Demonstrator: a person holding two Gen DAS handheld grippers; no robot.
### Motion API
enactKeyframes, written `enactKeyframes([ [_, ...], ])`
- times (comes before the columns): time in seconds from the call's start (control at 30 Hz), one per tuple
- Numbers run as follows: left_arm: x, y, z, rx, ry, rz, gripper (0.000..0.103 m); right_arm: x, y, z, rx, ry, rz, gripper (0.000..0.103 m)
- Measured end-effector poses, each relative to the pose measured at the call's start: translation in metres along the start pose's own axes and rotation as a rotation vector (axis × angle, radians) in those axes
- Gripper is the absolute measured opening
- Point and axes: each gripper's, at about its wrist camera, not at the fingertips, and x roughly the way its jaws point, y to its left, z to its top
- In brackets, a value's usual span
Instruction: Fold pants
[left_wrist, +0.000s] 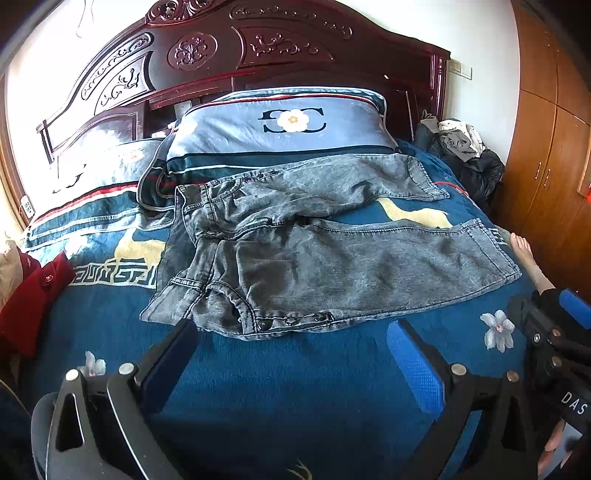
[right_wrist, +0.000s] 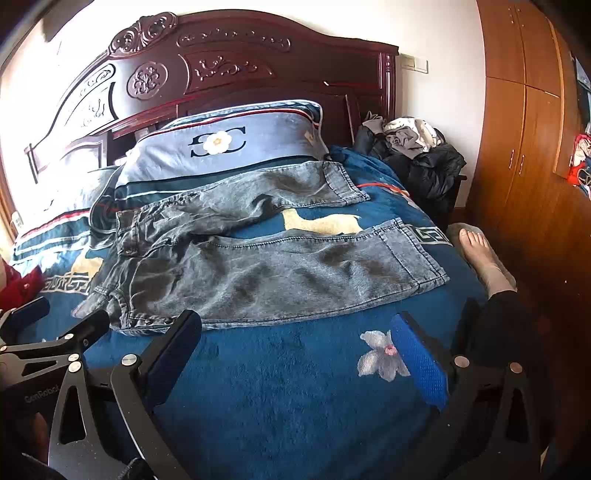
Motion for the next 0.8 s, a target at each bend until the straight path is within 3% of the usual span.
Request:
enactKeyframes([
  [0.8, 0.011, 0.007, -0.002, -0.028, 0.034, 0.004, 0.103, 0.013, 0.008, -0.002, -0.019, 0.057, 0.020, 0.103],
])
